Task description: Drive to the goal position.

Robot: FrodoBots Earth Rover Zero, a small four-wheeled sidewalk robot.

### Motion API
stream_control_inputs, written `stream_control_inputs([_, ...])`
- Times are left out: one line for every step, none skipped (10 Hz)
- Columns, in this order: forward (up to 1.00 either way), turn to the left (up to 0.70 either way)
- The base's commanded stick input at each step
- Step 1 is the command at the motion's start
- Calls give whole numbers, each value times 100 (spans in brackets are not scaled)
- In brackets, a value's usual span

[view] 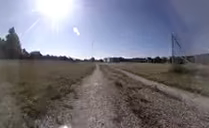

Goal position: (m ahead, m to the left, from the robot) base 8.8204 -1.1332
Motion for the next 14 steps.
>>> stream_control_inputs([50,0])
stream_control_inputs([50,0])
stream_control_inputs([50,0])
stream_control_inputs([50,0])
stream_control_inputs([50,0])
stream_control_inputs([50,0])
stream_control_inputs([50,0])
stream_control_inputs([50,0])
stream_control_inputs([50,0])
stream_control_inputs([50,0])
stream_control_inputs([50,0])
stream_control_inputs([50,0])
stream_control_inputs([50,0])
stream_control_inputs([50,0])
